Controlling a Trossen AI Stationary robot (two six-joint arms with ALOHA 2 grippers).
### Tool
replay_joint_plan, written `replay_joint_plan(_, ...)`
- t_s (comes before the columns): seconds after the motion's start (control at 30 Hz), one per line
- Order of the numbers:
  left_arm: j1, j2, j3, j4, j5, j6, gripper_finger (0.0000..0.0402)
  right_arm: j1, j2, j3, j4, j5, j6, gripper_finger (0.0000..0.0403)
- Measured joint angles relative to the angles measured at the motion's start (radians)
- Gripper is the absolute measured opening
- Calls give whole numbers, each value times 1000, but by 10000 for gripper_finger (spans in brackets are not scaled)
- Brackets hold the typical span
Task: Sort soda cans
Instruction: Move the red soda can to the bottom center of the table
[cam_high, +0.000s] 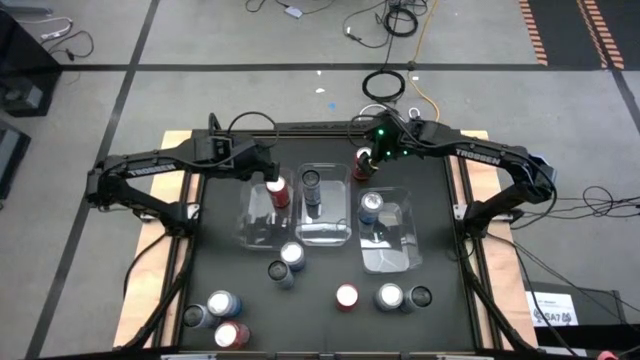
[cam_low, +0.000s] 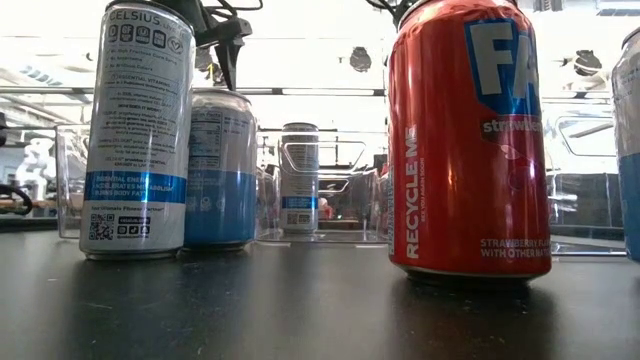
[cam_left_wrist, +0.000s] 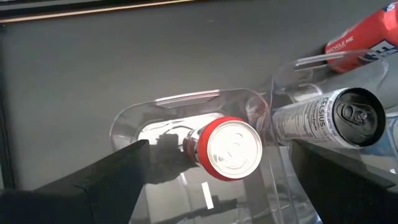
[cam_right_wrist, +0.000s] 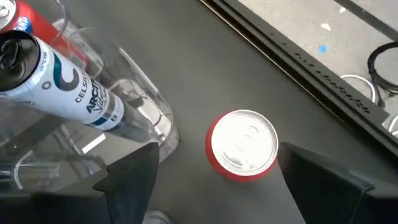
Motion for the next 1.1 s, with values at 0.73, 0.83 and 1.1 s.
replay_joint_plan(0.73, 0, 0, 0, 4, 0, -9, 393, -1, 0, 2, -37, 228, 89, 399)
replay_joint_plan(0.83, 0, 0, 0, 5, 0, -9, 393, -2, 5, 2, -33, 280, 119, 399)
replay_joint_plan(1.1, 0, 0, 0, 11, 0, -9, 393, -21, 79, 2, -19, 254, 163, 398)
